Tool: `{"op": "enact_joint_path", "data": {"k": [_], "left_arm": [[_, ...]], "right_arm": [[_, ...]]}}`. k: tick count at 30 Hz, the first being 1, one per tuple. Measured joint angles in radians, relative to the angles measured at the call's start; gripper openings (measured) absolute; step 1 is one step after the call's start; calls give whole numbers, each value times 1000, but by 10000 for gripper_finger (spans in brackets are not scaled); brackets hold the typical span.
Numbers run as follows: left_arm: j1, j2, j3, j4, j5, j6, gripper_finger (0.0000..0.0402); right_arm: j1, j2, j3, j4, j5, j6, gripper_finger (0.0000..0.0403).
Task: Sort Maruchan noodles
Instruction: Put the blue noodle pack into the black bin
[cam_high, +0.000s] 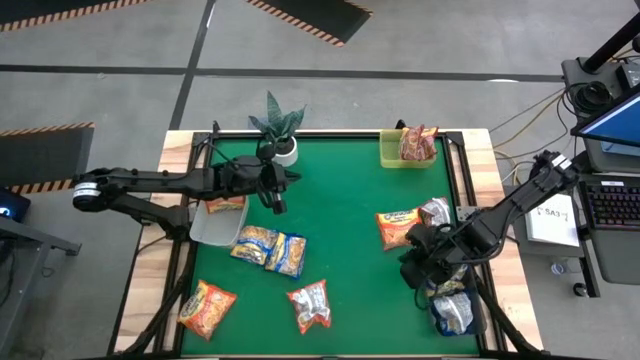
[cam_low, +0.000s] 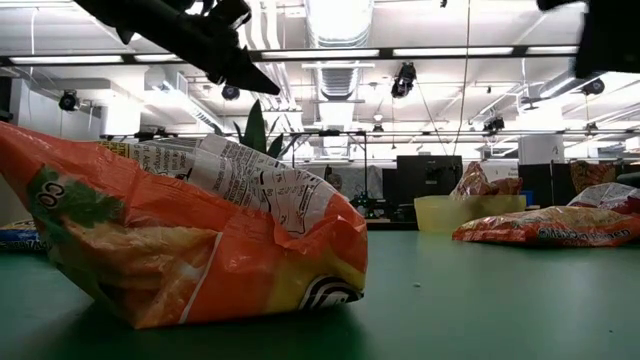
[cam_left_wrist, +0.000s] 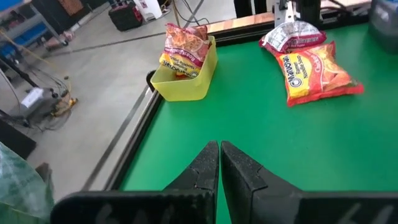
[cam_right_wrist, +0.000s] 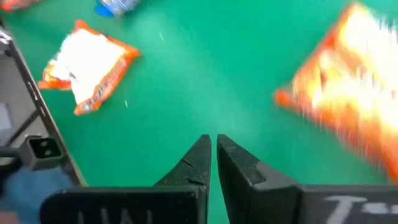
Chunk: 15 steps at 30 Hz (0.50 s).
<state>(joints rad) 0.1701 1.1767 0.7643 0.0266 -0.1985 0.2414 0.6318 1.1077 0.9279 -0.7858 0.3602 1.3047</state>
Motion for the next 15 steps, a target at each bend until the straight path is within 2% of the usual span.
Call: {"op": "enact_joint_path", "data": {"k": [5,10,15], "left_arm": [[-14,0,0,-21,15,-118,0],[-43,0,0,-102,133,-235,0],[-109,0,8,-214,203,-349,0]], "right_arm": [[-65,19,0,103,128,-273,13],[-174,36,0,149,161,-513,13],[-264,89,-4,257,271,-754,13]]}}
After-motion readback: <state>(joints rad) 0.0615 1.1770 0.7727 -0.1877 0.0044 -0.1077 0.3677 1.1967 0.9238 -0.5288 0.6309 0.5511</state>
